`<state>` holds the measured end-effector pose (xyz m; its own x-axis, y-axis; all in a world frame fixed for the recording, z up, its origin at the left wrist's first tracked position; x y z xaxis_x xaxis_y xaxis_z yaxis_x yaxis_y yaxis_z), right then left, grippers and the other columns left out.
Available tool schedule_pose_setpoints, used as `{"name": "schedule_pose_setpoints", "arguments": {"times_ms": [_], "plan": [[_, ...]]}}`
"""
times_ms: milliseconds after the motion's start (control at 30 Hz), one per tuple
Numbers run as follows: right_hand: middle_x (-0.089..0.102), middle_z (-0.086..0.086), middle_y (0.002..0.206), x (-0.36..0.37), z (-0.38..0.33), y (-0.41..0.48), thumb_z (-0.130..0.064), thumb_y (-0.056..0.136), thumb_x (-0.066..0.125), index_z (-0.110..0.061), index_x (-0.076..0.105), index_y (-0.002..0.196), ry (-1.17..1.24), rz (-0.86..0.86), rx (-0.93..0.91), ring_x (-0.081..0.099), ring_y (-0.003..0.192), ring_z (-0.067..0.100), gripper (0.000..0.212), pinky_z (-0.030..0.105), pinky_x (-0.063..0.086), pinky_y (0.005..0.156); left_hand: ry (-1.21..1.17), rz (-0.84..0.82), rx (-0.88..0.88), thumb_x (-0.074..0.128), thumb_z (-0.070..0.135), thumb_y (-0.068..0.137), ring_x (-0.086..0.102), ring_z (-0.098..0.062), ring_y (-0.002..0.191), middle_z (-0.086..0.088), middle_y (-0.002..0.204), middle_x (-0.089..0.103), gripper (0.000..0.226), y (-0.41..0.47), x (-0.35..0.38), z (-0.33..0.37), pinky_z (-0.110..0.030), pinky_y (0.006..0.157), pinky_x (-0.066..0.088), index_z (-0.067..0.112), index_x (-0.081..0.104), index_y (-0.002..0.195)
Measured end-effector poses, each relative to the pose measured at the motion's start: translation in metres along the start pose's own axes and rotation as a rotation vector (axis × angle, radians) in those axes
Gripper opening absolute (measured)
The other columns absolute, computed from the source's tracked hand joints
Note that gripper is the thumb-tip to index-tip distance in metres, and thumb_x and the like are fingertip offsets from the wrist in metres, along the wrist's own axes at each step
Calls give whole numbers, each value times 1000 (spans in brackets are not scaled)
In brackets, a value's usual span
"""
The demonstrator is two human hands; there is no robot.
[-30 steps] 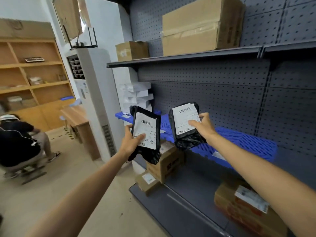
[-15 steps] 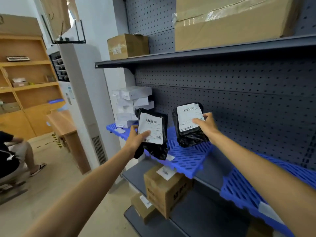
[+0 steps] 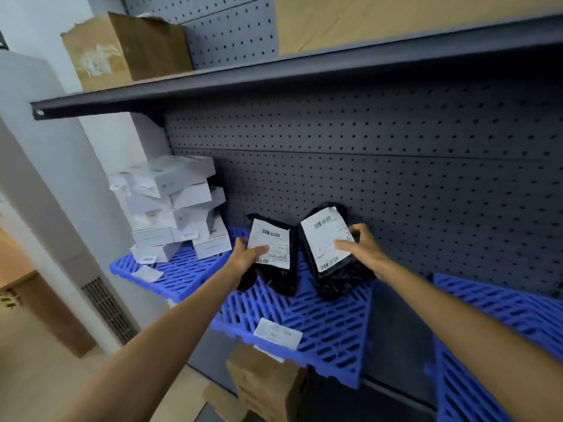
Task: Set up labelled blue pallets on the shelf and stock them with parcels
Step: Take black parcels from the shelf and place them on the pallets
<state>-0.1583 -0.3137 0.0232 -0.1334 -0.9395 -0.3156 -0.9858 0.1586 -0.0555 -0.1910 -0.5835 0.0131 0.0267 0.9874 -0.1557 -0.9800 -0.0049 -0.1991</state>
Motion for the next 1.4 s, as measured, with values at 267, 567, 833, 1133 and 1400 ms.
{"name": "schedule_pose_setpoints", "arguments": {"times_ms": [267, 567, 833, 1133, 1400], "plan": [[57, 10, 127, 9, 20, -22, -30, 91, 67, -8, 39, 130, 38, 115, 133, 59, 103, 22, 53, 29, 47, 80, 229, -333, -22, 82, 47, 73, 49, -25, 129, 1, 146, 45, 95, 68, -23, -37, -44, 106, 42, 18, 32, 147], [66, 6, 115, 23, 0, -58, -39, 89, 67, -5, 56, 121, 64, 201, 245, 64, 88, 17, 48, 26, 50, 74, 734, -444, 231, 70, 65, 71, 57, -25, 118, -1, 134, 58, 83, 105, -27, -32, -39, 98, 47, 17, 51, 136], [49, 13, 141, 36, 8, -91, -38, 91, 65, -6, 45, 138, -321, 364, 286, 49, 125, 30, 60, 38, 41, 102, 1134, -418, 576, 58, 38, 94, 42, -29, 131, -12, 142, 42, 57, 30, -37, 28, -42, 103, 41, 20, 38, 144], [51, 9, 137, -3, -22, -194, -41, 97, 52, -21, 44, 137, -1189, 231, 210, 52, 121, 30, 45, 42, 45, 93, 1373, -668, 930, 58, 41, 94, 55, -24, 110, -1, 121, 61, 33, -46, 63, 55, -37, 81, 47, 29, 53, 124], [54, 7, 133, -104, 3, -342, -36, 97, 52, -23, 43, 135, -1265, 380, 413, 55, 118, 29, 42, 40, 45, 88, 1366, -805, 1269, 59, 44, 89, 57, -27, 112, -2, 118, 62, 37, -182, 210, 56, -39, 85, 45, 31, 51, 124]]}}
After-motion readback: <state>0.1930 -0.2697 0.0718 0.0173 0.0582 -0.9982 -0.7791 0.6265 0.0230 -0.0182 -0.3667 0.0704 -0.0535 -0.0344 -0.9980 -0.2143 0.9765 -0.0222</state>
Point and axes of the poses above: each hand's wrist, its own y-axis towards the middle knuckle, its own x-axis out of the palm, z = x × y, the point moved 2 cm from there along y, towards the middle knuckle
